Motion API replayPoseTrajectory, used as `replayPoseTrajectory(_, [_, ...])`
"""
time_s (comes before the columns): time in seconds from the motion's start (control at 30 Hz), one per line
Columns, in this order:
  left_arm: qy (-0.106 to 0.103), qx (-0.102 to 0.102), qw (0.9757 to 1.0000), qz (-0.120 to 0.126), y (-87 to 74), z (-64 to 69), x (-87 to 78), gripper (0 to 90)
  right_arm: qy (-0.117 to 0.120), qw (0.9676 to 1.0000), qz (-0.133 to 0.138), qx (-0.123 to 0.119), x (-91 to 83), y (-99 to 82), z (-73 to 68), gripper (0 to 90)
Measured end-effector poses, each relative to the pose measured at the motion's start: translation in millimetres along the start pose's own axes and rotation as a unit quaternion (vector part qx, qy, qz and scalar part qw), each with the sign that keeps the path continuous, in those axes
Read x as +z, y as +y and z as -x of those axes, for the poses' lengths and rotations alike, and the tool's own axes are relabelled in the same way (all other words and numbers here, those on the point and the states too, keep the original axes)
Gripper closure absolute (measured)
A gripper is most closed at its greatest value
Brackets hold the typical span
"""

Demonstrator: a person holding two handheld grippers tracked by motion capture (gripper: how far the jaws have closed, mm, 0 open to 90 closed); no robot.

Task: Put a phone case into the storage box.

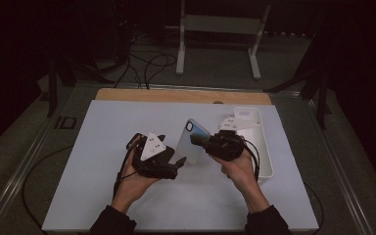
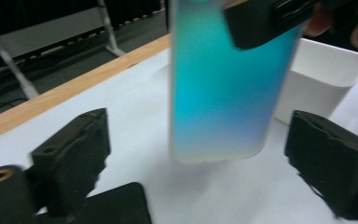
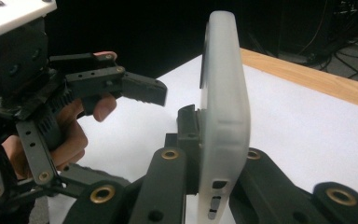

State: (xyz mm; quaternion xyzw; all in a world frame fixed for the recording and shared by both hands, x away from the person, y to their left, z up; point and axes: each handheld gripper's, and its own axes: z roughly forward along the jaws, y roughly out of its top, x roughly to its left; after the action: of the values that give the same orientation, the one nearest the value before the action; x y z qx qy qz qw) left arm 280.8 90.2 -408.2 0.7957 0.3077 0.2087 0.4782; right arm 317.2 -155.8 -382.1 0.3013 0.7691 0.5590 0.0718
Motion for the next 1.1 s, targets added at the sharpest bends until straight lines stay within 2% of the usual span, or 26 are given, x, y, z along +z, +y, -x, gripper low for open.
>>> replayPoseTrajectory(0.07, [-0.012,-0.011,0.9999,-0.001,-1.1,-2.8,-0.5,1.1,0.005,1.0,0.005,0.004,-3.2,1.1,1.8,86.7])
replayPoseTrajectory(0.23, [-0.021,-0.018,0.9996,-0.006,-3.9,-6.8,-1.6,0.3,0.011,0.9999,0.009,-0.003,-9.4,3.6,2.2,86.6])
replayPoseTrajectory(0.4, [-0.049,-0.03,0.9983,-0.013,-5.1,-9.5,0.7,0.3,0.021,0.9994,0.012,-0.023,-12.9,6.3,-1.7,86.6])
replayPoseTrajectory(0.57, [-0.064,-0.024,0.9975,-0.017,-5.7,-7.9,2.6,0.5,0.033,0.9987,0.013,-0.038,-15.1,9.2,-6.8,86.5])
replayPoseTrajectory(0.7, [-0.082,-0.023,0.9963,-0.014,-6.4,-7.6,3.5,5.8,0.051,0.9977,0.015,-0.042,-16.4,10.6,-8.7,86.5])
replayPoseTrajectory(0.9, [-0.115,-0.019,0.9931,-0.014,-7.5,-5.3,5.4,17.8,0.087,0.9948,0.014,-0.051,-15.2,9.2,-12.8,86.5])
replayPoseTrajectory(1.03, [-0.145,-0.02,0.9891,-0.016,-9.0,-5.4,6.9,25.4,0.109,0.9923,0.018,-0.056,-15.9,10.3,-13.4,86.5])
replayPoseTrajectory(1.1, [-0.163,-0.021,0.9862,-0.016,-9.4,-5.5,7.5,32.3,0.115,0.9916,0.014,-0.057,-15.9,10.7,-13.8,86.5])
